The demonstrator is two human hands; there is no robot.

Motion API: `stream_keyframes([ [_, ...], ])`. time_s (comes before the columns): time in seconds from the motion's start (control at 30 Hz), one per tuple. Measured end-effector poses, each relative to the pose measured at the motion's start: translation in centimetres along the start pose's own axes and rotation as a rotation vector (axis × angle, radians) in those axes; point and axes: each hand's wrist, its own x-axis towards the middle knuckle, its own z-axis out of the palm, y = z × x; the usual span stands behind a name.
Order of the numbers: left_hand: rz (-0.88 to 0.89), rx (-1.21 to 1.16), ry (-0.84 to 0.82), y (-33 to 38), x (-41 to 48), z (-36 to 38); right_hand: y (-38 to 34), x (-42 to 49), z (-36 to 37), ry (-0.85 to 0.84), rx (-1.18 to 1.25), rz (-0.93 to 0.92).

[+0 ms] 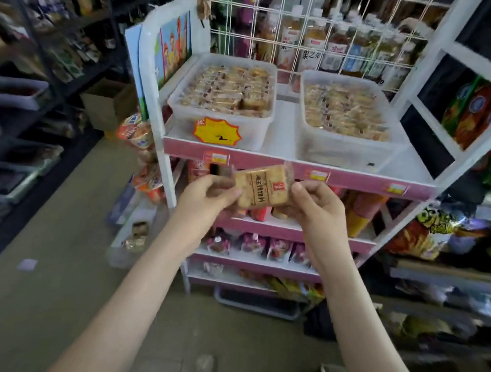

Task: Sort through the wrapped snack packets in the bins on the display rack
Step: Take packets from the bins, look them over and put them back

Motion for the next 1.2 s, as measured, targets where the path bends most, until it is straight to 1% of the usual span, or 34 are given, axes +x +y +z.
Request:
stream_keyframes([
  [0.1,-0.080,-0.046,-0.002,-1.6,-2.3,-0.9,1.2,-2.5,0.0,0.043,-0.189,0.001],
  [0.23,-0.069,-0.039,-0.040,-2.3,-3.7,-1.4,1.4,-4.3,0.4,0.151,-0.320,-0.051],
  [0.33,-0.027,-0.019,-0.070,-1.5,-4.3,-1.9,1.3,-4.7,0.8,0.180,-0.277,-0.044],
  [0.43,0.016,0.041,-0.060,-1.2,-4.6,-3.0,1.5,-5.3,1.7,0.165,-0.197,-0.001],
  [0.53,0.024,0.060,-0.044,-1.1,-4.9,-4.0,1.8,-5.8,2.6,0.129,-0.144,0.024],
  [0.67,0.037,0.104,-0.028,-1.6,-5.2,-5.1,2.2,-6.3,3.4,0.092,-0.139,0.042],
  [0.8,0.034,0.127,-0.009,-1.7,-5.6,-5.3,1.8,-6.7,3.7,0.095,-0.135,0.055],
  [0.9,0.051,0.162,-0.006,-1.6,-5.7,-5.2,0.9,-7.3,4.0,0.124,-0.202,-0.010],
  [1.0,0.150,0.325,0.057,-1.6,-6.4,-4.9,0.1,-8.1,4.3,0.149,-0.272,-0.137],
  [1.03,0.156,0.327,0.036,-1.4,-7.0,-4.6,0.0,-8.4,4.6,0.140,-0.313,-0.177],
  [1.07,0.128,0.254,-0.027,-1.2,-7.5,-4.2,0.0,-8.7,5.0,0.120,-0.350,-0.211],
  [1.13,0.026,-0.042,-0.212,-0.8,-8.4,-3.3,0.1,-9.4,5.9,0.045,-0.404,-0.282],
  [1.17,-0.003,-0.177,-0.277,-0.8,-8.7,-2.9,0.3,-9.8,6.3,-0.008,-0.436,-0.335],
  [1.2,-0.003,-0.262,-0.305,-0.8,-8.8,-2.6,0.5,-10.2,6.6,-0.071,-0.474,-0.407],
])
